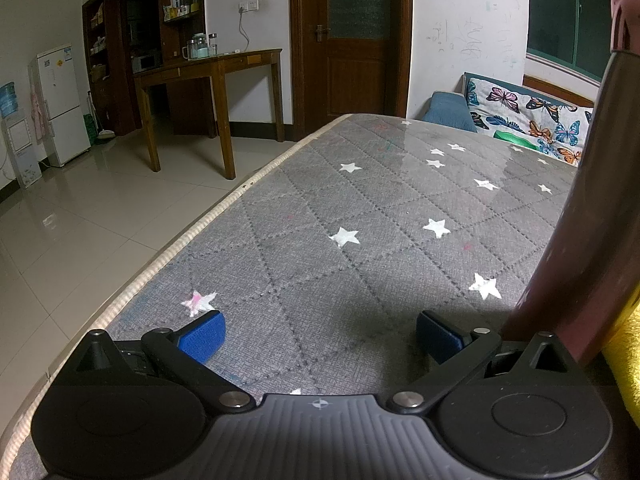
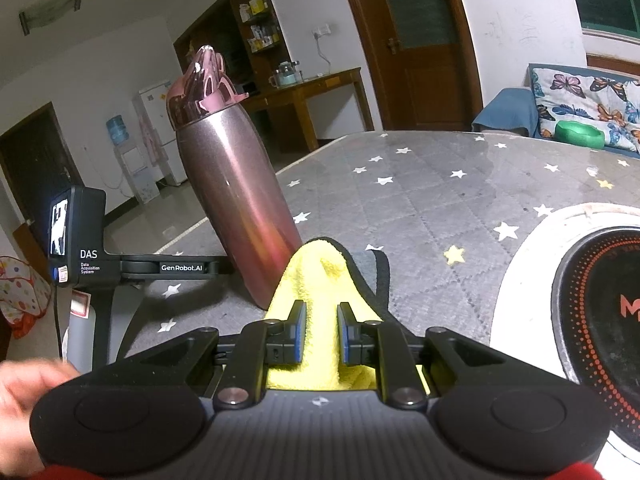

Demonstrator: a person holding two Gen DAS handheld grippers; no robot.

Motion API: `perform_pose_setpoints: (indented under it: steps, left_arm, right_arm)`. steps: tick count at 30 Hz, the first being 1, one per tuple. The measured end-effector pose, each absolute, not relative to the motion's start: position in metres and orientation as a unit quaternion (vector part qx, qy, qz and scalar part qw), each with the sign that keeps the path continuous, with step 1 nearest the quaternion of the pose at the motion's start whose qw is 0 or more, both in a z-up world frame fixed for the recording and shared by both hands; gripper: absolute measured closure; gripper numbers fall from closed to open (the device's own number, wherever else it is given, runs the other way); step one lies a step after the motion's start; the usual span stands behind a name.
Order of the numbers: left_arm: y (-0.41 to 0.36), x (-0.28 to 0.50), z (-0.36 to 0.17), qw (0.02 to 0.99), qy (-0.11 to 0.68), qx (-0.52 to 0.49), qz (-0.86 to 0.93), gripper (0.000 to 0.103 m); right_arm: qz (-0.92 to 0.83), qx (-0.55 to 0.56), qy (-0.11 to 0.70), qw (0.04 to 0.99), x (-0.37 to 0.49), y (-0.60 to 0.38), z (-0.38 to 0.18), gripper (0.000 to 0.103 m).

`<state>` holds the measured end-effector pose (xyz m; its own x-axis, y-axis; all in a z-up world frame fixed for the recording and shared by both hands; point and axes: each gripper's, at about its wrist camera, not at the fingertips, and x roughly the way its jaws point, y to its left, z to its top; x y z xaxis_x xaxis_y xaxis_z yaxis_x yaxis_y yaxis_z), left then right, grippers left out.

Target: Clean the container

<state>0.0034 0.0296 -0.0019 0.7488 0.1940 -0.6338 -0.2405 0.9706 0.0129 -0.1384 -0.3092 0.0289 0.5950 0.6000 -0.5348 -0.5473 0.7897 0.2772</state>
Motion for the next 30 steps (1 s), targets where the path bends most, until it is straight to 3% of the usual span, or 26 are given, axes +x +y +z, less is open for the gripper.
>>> perform_pose_setpoints:
  steps: [30]
  left_arm:
    - [0.029,0.003,-0.002,0.934,0.335,-0.034,0.116,0.0]
  right_arm:
    - [0.326,0.048,0.306,0.893,-0.146,-0.289,0.013,0.087]
